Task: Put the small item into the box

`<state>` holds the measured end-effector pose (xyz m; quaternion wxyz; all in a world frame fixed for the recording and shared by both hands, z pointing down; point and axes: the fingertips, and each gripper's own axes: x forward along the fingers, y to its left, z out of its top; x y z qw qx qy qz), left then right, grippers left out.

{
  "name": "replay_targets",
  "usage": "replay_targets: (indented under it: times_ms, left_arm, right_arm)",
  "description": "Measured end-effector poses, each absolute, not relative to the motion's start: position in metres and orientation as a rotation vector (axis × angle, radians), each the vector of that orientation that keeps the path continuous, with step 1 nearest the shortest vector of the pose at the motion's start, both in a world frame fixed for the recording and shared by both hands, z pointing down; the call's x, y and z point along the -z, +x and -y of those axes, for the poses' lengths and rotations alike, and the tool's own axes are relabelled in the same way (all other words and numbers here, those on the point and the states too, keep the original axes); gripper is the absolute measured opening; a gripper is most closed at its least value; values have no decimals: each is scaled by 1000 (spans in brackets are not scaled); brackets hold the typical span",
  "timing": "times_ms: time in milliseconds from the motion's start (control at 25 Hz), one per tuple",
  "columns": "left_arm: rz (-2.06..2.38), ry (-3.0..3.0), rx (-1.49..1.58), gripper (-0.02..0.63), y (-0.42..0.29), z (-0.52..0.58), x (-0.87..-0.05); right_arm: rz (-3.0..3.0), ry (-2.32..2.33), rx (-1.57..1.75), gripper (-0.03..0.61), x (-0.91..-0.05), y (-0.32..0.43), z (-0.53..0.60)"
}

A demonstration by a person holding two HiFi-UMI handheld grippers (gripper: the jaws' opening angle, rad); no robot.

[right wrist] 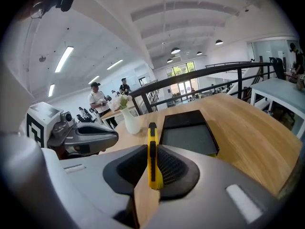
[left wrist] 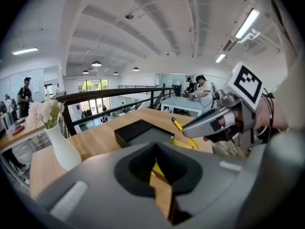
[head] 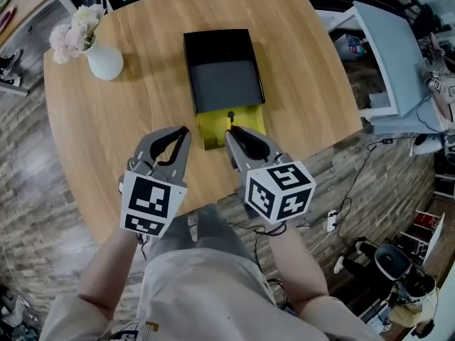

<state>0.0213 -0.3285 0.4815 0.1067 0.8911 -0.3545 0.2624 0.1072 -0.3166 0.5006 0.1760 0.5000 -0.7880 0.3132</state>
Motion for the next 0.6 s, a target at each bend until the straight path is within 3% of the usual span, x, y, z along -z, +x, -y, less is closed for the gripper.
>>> replay_targets:
  times_ms: [600]
  left_arm:
    - [1018, 2485, -868, 3, 35, 347, -575]
  right_arm:
    - [2092, 1241, -929, 63, -607, 100, 336]
